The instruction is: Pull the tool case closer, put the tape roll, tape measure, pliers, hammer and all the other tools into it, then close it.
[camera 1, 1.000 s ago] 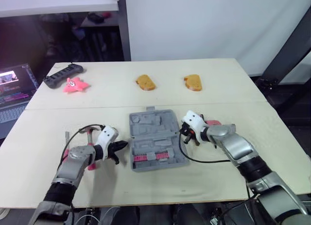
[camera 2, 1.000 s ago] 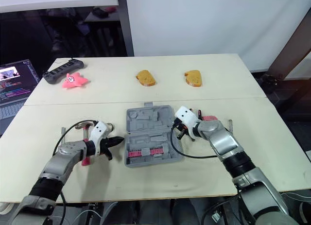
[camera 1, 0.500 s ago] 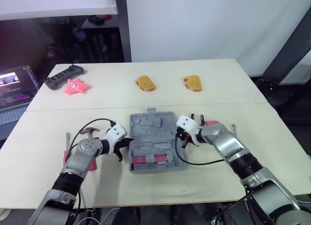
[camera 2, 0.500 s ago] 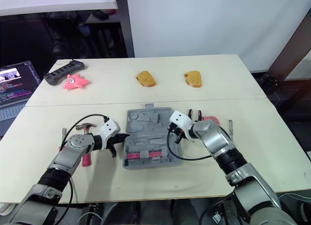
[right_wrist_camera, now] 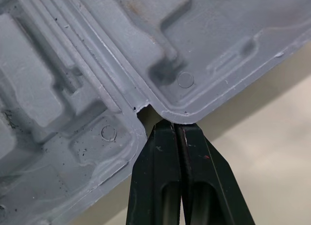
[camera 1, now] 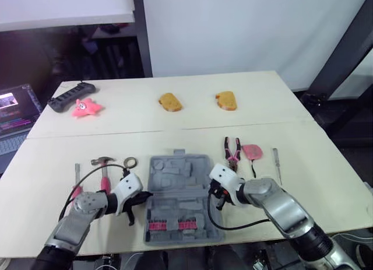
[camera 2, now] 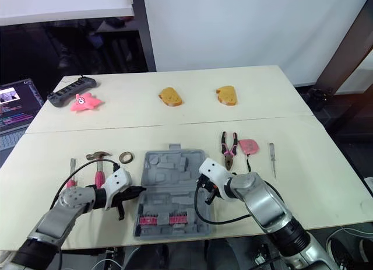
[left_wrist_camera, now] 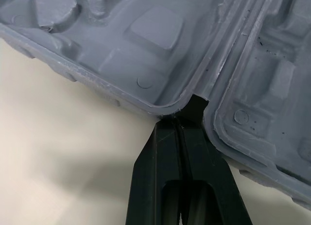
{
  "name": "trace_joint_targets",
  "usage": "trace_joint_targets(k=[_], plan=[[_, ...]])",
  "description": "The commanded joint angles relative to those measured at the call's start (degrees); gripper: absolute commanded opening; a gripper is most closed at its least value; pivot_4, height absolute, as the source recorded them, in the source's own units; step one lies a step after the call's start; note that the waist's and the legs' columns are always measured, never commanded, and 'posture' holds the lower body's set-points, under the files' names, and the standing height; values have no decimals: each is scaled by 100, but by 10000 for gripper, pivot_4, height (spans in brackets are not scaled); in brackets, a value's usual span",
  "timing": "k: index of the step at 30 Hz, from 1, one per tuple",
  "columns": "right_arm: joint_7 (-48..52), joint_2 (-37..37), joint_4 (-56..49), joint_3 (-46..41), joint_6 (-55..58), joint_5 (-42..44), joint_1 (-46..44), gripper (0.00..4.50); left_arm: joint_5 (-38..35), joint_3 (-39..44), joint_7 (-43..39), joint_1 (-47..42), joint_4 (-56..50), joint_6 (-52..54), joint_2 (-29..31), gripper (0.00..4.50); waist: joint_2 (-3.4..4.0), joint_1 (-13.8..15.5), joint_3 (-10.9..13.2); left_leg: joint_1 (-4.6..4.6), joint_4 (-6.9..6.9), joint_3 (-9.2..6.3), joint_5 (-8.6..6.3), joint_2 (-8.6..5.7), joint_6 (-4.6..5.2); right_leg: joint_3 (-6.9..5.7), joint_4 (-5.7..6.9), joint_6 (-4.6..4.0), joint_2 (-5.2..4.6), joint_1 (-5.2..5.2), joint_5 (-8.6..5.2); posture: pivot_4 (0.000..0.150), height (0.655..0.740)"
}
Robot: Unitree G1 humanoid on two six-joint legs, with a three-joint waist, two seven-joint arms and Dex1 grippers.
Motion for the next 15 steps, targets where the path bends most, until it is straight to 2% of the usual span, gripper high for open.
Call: trace_joint_targets(k=[1,6,15], plan=[[-43,86,-368,126,311,268,155,854,76,-265,-95,451,227,381,84,358,14,-22,-11,1,0,0,-1,0,1,0,-1,1,0,1,-1,1500,7400],[-3,-115,-827,180,803,567,373,854,-101,-253,-237,632,40,563,210,358,13,-41,-11,0,-2,-1,-3,0,5,-3,-2,1,1,2,-8,1500,7400],[-293,-160,-773,194,866,747,372,854,-262,-276,-323,927,-41,569,433,358,13,-47,-12,2,-3,-3,-10,2,16,-2,-5,-19,1,0,-22,1500,7400]])
